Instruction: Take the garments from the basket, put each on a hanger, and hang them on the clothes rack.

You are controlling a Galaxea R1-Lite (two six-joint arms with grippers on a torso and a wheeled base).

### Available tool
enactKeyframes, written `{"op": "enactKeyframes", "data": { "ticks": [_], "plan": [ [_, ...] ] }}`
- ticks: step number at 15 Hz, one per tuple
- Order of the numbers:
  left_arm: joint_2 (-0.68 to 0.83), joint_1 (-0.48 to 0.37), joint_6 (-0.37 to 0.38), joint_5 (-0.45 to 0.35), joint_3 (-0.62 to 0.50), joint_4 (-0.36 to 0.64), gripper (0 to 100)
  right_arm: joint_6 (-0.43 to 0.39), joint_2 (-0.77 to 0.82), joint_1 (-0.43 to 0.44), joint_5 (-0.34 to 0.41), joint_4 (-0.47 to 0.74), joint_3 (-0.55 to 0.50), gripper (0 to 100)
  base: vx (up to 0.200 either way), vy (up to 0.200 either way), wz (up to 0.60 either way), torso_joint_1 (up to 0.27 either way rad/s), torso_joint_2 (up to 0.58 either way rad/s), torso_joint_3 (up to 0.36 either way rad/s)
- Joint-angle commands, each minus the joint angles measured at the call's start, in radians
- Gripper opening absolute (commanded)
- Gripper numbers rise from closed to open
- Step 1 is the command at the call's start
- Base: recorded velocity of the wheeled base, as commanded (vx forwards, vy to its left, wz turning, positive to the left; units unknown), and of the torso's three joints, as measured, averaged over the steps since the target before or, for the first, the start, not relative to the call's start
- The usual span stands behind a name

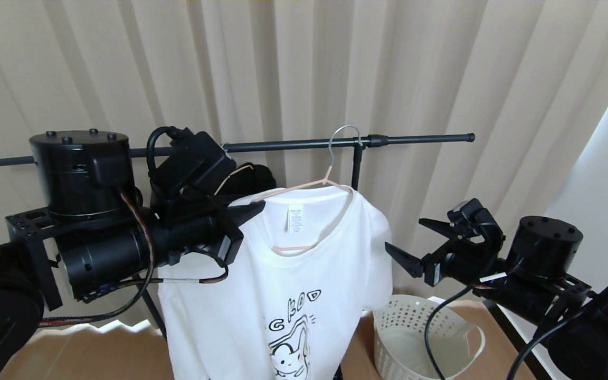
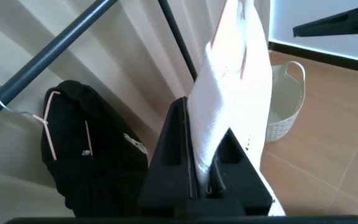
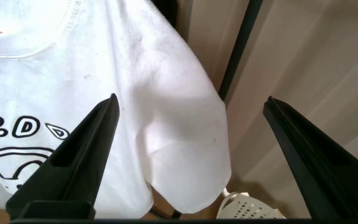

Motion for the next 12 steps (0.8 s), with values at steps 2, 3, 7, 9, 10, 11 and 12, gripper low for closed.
{"op": "enactKeyframes", "data": {
  "ticks": [2,3,7,9,10,11,12],
  "plan": [
    [0.001,0.0,-0.006,0.0,0.098,-0.136,0,-0.014,0.025,-0.007,0.0,0.0,-0.004,100,0.0,0.0,0.0,0.0,0.0,0.0],
    [0.003,0.0,-0.007,0.0,0.113,-0.164,0,-0.015,0.028,-0.008,0.0,0.0,-0.004,100,0.0,0.0,0.0,0.0,0.0,0.0],
    [-0.002,0.0,-0.007,-0.001,0.199,-0.29,0,-0.026,0.052,-0.039,-0.001,-0.003,-0.027,100,0.0,0.0,0.0,0.0,0.0,0.0],
    [0.001,0.0,-0.009,-0.003,0.245,-0.38,0,-0.03,0.066,-0.057,0.0,-0.003,-0.039,100,0.0,0.0,0.0,0.0,0.0,0.0],
    [0.001,0.0,-0.009,-0.003,0.254,-0.397,0,-0.034,0.077,-0.059,0.0,-0.003,-0.047,100,0.0,0.0,0.0,0.0,0.0,0.0],
    [0.0,0.0,-0.009,-0.003,0.262,-0.411,0,-0.032,0.089,-0.059,-0.001,-0.003,-0.05,100,0.0,0.0,0.0,0.0,0.0,0.0],
    [-0.002,0.0,-0.01,-0.003,0.265,-0.42,0,-0.032,0.103,-0.059,0.0,-0.003,-0.056,100,0.0,0.0,0.0,0.0,0.0,0.0]
  ]
}}
